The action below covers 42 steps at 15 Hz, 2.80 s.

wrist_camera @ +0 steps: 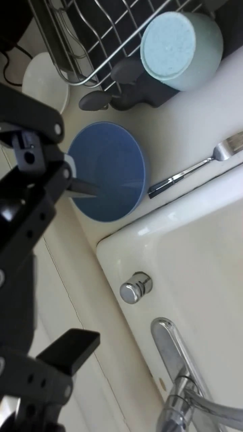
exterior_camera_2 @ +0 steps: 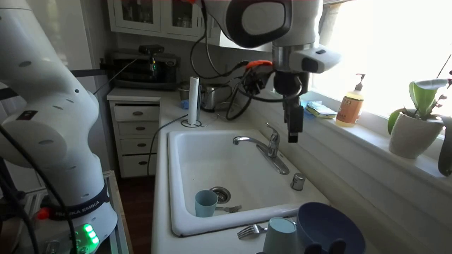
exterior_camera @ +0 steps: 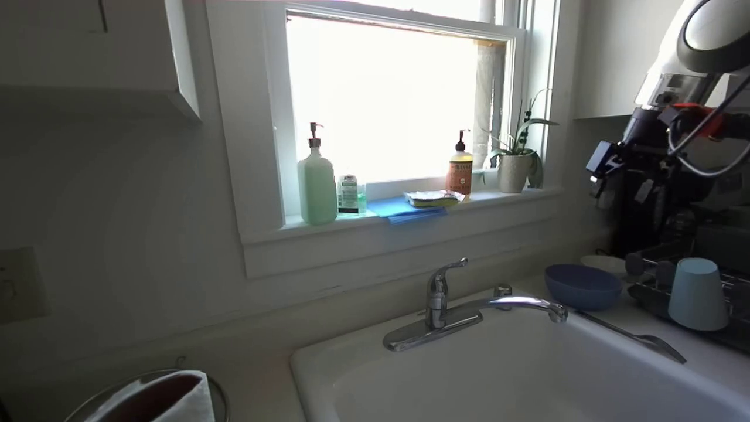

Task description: Pour the contents of the blue bowl into the grey cup in the sink

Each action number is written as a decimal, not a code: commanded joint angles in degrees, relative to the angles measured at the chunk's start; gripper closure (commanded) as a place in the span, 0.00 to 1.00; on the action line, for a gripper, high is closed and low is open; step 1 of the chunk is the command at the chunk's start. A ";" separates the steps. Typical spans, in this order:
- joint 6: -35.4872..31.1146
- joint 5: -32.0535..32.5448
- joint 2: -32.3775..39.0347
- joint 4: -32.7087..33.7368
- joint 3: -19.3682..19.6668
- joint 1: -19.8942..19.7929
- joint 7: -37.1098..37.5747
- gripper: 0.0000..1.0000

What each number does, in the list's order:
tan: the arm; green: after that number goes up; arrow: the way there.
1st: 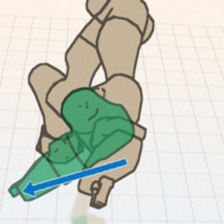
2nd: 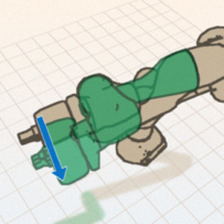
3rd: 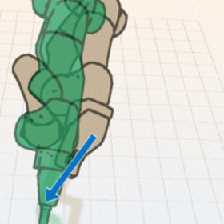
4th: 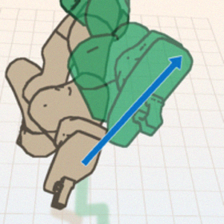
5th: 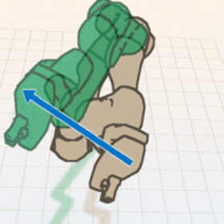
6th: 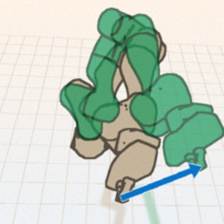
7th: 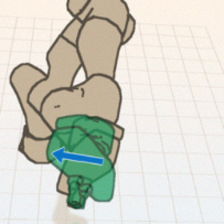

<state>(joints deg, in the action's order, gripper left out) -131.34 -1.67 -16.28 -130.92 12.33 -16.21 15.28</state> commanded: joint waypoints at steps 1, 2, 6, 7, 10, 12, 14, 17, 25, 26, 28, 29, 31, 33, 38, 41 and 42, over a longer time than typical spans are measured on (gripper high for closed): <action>-2.36 -6.85 10.69 7.95 3.33 0.42 -1.86 0.00; -2.56 -8.25 12.94 9.77 3.71 0.38 -1.88 0.00; -3.08 -7.07 13.70 9.62 3.51 0.00 -0.50 0.00; -3.08 -7.15 14.73 10.65 3.50 0.03 -0.22 0.00; -3.07 -7.21 15.44 11.67 3.49 0.07 0.05 0.00; -3.17 -8.65 17.14 12.72 3.71 -0.10 -0.27 0.00; -3.03 -11.24 19.21 13.75 3.98 -0.31 -2.82 0.00; -4.21 -15.52 23.60 15.54 4.08 -0.87 -7.12 0.00; -3.47 -21.63 37.99 26.31 1.69 -4.18 -16.78 0.00; -3.32 -20.65 39.66 27.65 1.57 -4.23 -15.79 0.00; -4.33 -19.29 43.52 30.51 1.60 -4.33 -13.86 0.00; -3.50 -19.82 45.17 31.81 1.16 -4.88 -14.10 0.00; -3.30 -19.70 47.81 33.97 0.65 -5.26 -13.56 0.00; -2.47 -19.29 50.19 36.47 0.15 -5.64 -12.93 0.00; -0.19 -18.31 54.11 41.14 -0.37 -6.13 -12.00 0.41; 2.22 -16.99 55.29 43.69 0.19 -5.96 -10.92 0.64; 3.12 -16.46 55.50 44.31 0.40 -5.90 -10.43 0.70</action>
<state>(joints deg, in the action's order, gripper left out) -131.90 -20.58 37.35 -90.96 13.12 -21.05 2.36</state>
